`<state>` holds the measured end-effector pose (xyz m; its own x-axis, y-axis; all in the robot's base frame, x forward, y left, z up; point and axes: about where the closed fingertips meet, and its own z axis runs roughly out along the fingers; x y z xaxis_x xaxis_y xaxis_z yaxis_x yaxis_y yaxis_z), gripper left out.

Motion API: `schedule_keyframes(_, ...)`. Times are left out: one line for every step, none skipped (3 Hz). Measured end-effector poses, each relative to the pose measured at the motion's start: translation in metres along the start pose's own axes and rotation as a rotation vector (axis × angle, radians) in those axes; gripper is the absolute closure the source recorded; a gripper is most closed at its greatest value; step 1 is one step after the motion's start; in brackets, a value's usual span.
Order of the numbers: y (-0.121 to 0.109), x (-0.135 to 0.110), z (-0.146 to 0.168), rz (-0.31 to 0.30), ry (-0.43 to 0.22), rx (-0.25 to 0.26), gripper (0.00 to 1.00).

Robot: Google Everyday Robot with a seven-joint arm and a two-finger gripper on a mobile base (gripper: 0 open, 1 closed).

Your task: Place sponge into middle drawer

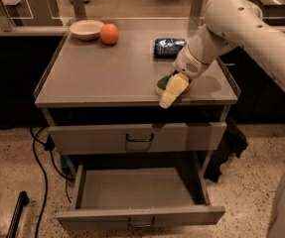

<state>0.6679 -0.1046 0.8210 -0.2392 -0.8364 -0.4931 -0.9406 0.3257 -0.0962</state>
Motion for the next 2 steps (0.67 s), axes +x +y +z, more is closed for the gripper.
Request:
schedule_keyframes(0.0022, 0.0042, 0.0018, 0.007, 0.011, -0.009, 0.0)
schedule_keyframes(0.0022, 0.0042, 0.0018, 0.007, 0.011, -0.009, 0.19)
